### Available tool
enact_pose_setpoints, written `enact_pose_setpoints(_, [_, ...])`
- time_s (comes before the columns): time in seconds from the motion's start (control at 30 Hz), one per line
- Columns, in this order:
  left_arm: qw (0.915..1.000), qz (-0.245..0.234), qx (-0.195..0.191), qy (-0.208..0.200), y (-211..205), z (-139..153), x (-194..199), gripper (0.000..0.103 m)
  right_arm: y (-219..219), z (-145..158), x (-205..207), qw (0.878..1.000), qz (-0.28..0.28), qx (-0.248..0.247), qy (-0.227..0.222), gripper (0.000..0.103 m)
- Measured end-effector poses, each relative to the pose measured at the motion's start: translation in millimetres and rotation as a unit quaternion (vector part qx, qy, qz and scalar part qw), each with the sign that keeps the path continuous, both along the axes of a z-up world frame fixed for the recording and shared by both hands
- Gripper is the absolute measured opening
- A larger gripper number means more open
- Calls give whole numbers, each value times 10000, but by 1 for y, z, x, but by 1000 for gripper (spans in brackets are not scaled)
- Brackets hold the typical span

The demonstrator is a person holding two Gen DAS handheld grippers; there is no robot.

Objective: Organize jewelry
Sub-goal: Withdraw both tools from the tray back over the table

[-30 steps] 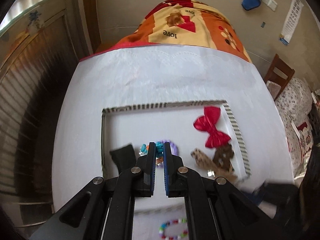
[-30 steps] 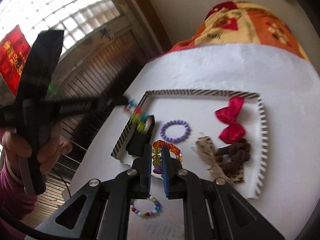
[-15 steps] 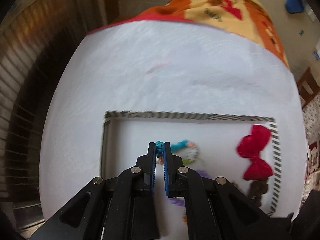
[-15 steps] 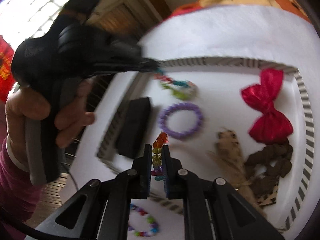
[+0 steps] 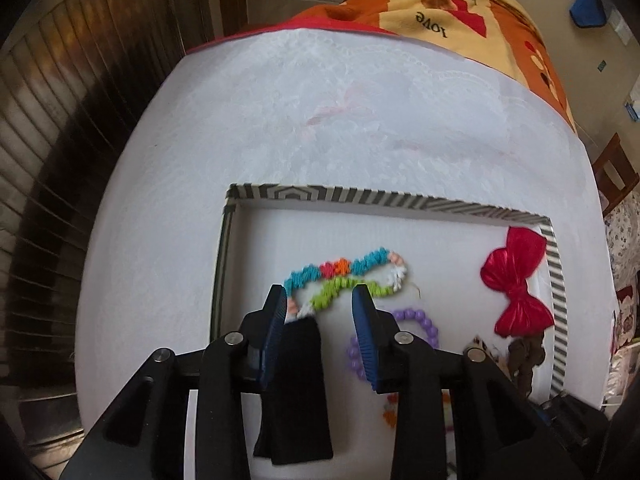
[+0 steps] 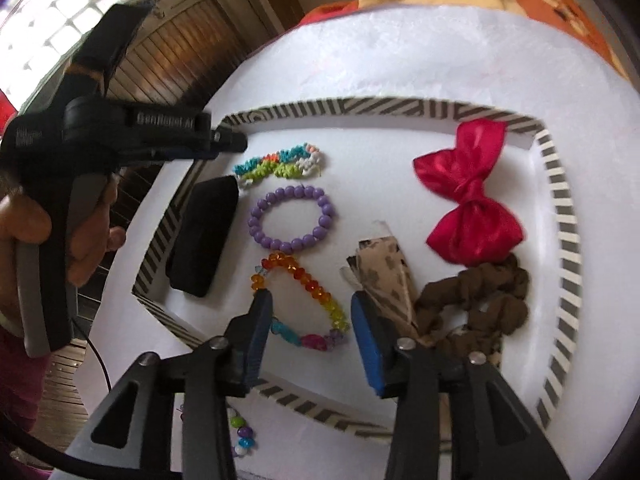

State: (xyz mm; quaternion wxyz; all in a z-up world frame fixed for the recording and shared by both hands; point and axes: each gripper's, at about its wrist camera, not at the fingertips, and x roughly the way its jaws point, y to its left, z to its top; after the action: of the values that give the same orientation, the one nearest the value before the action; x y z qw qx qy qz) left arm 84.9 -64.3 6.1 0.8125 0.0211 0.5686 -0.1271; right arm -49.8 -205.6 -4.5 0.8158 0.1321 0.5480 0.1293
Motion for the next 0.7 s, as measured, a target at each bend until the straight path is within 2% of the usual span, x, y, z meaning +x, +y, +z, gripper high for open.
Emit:
enact_pose_setpoints(0.23, [9993,-55,148,-337,11,21,-38,13,-7,39,-20,9983,-350,-245,-399,54])
enact_pose_setpoints(0.7, [9966,80,174,-806,39,54,-110,13,2,82,-67,9922,-743,-509,-858,59])
